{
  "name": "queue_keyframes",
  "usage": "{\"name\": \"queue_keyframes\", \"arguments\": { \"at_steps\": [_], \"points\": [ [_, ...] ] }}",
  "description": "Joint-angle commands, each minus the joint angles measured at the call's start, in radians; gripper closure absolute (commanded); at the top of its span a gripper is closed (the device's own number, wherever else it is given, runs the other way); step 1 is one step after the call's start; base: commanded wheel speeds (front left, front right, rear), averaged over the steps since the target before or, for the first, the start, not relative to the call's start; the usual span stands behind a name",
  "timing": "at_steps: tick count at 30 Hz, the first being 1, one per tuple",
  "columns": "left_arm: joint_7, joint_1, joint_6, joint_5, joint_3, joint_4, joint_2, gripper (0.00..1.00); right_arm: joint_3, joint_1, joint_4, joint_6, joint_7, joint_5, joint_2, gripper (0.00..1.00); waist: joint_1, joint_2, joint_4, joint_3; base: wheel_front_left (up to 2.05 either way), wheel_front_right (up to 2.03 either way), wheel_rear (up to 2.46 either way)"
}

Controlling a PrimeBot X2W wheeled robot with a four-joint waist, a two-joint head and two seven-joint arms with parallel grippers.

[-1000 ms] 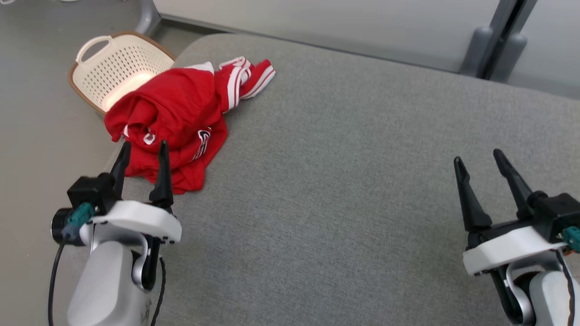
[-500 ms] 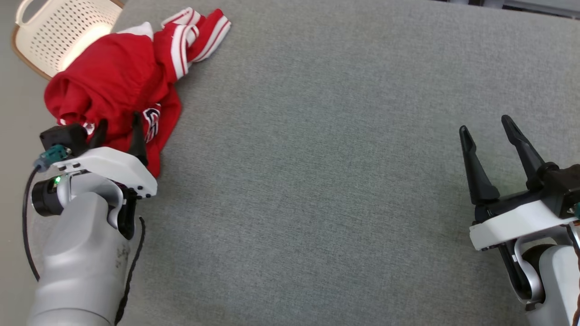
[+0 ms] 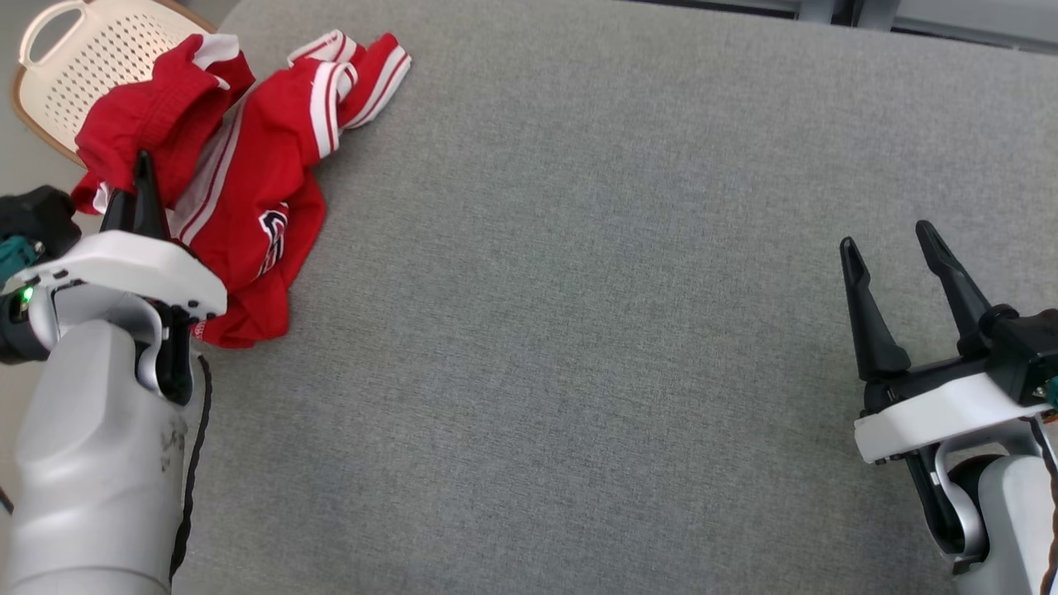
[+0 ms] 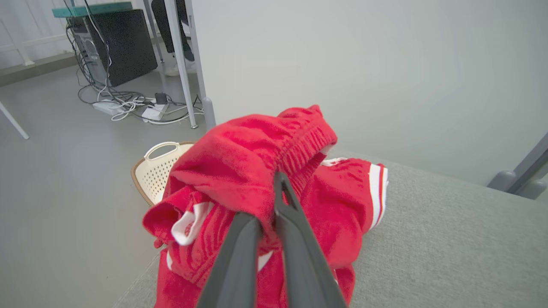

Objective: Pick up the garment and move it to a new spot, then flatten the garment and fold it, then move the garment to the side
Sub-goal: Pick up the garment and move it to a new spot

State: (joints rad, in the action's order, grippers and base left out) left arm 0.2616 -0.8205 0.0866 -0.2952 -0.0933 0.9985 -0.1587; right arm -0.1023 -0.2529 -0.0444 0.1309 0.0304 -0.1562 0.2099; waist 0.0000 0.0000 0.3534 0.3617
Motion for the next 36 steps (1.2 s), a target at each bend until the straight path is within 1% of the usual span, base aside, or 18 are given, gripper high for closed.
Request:
{"name": "queue_keyframes", "arguments": {
  "at_steps": [1,4,11,14,17,18,21,27,32,36],
  "points": [
    [0.004,0.035,-0.007,0.01,-0.009,-0.03,-0.008,1.0,0.003,0.011,-0.001,0.0,0.01,-0.005,-0.003,0.0,0.0,0.0,0.002,-0.022,0.0,0.0,0.0],
    [0.005,0.092,-0.009,0.039,-0.021,-0.155,0.001,1.0,0.012,0.028,-0.011,0.0,0.018,-0.006,-0.014,0.0,0.0,0.0,0.006,-0.06,0.0,0.0,0.0],
    [0.005,0.243,-0.005,0.099,-0.017,-0.373,0.029,1.0,0.018,0.062,-0.04,0.0,0.046,-0.008,-0.046,0.0,0.0,0.0,0.007,-0.164,0.0,0.0,0.0],
    [0.005,0.314,-0.004,0.116,-0.006,-0.452,0.033,1.0,0.019,0.081,-0.054,0.0,0.056,-0.006,-0.061,0.0,0.0,0.0,-0.004,-0.198,0.0,0.0,0.0],
    [0.005,0.392,-0.013,0.123,0.003,-0.534,0.047,1.0,0.018,0.09,-0.059,0.0,0.063,-0.008,-0.074,0.0,0.0,0.0,-0.023,-0.216,0.0,0.0,0.0],
    [0.005,0.437,-0.018,0.125,0.011,-0.587,0.055,1.0,0.016,0.095,-0.061,0.0,0.064,-0.01,-0.079,0.0,0.0,0.0,-0.038,-0.224,0.0,0.0,0.0],
    [-0.016,0.504,-0.019,0.128,0.038,-0.666,0.067,1.0,0.016,0.101,-0.064,0.0,0.066,-0.008,-0.083,0.0,0.0,0.0,-0.067,-0.229,0.0,0.0,0.0],
    [-0.075,0.574,-0.019,0.113,0.122,-0.796,0.093,1.0,0.007,0.092,-0.068,0.0,0.071,-0.006,-0.091,0.0,0.0,0.0,-0.157,-0.222,0.0,0.0,0.0],
    [-0.111,0.546,-0.004,0.102,0.22,-0.827,0.101,1.0,0.003,0.075,-0.071,0.0,0.076,-0.015,-0.098,0.0,0.0,0.0,-0.266,-0.198,0.0,0.0,0.0],
    [-0.128,0.482,0.003,0.09,0.3,-0.799,0.105,1.0,0.004,0.058,-0.075,0.0,0.088,-0.021,-0.104,0.0,0.0,0.0,-0.368,-0.161,0.0,0.0,0.0]
  ]
}}
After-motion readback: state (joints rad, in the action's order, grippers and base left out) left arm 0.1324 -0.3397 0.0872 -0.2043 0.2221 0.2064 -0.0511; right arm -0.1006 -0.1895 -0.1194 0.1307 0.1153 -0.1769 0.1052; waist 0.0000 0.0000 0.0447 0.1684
